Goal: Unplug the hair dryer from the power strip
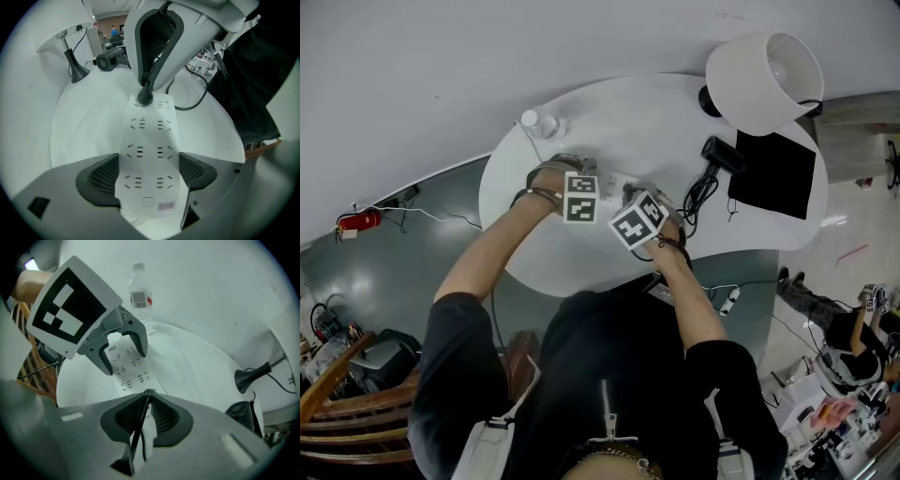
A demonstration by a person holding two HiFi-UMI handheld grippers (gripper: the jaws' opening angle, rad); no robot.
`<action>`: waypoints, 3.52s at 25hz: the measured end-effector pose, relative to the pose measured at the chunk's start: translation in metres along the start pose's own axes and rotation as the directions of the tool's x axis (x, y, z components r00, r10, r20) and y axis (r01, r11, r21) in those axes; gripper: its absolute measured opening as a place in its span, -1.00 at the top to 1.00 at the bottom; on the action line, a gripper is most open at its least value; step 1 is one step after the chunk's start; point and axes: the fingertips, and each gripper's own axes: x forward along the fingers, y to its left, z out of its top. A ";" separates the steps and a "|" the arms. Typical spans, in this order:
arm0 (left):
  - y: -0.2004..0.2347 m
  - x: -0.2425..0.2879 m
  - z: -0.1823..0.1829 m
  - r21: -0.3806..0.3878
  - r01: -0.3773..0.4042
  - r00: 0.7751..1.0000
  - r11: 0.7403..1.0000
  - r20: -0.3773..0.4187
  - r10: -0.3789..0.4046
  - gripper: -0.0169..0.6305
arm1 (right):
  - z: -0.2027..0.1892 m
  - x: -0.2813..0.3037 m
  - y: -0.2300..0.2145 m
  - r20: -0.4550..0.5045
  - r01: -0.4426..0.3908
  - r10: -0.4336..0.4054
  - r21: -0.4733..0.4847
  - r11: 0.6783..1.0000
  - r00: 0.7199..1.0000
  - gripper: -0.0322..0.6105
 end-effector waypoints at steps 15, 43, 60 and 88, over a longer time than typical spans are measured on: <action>0.000 -0.001 0.000 -0.002 0.002 1.000 1.000 -0.004 -0.002 -0.22 | -0.001 -0.002 0.000 0.012 0.010 -0.010 -0.010 1.000 1.000 0.76; -0.001 0.001 -0.001 0.025 0.006 0.999 1.000 -0.035 -0.005 -0.22 | 0.013 -0.018 0.002 0.062 0.041 -0.040 -0.024 0.999 0.997 0.76; -0.002 0.000 -0.001 0.020 -0.005 1.000 1.000 -0.022 0.005 -0.22 | 0.003 -0.021 0.006 0.078 0.021 -0.018 -0.027 0.999 0.997 0.75; -0.023 -0.054 0.002 -0.104 -0.239 0.961 0.966 0.118 0.250 -0.22 | -0.012 -0.060 0.022 0.203 0.105 -0.105 0.012 0.994 0.974 0.75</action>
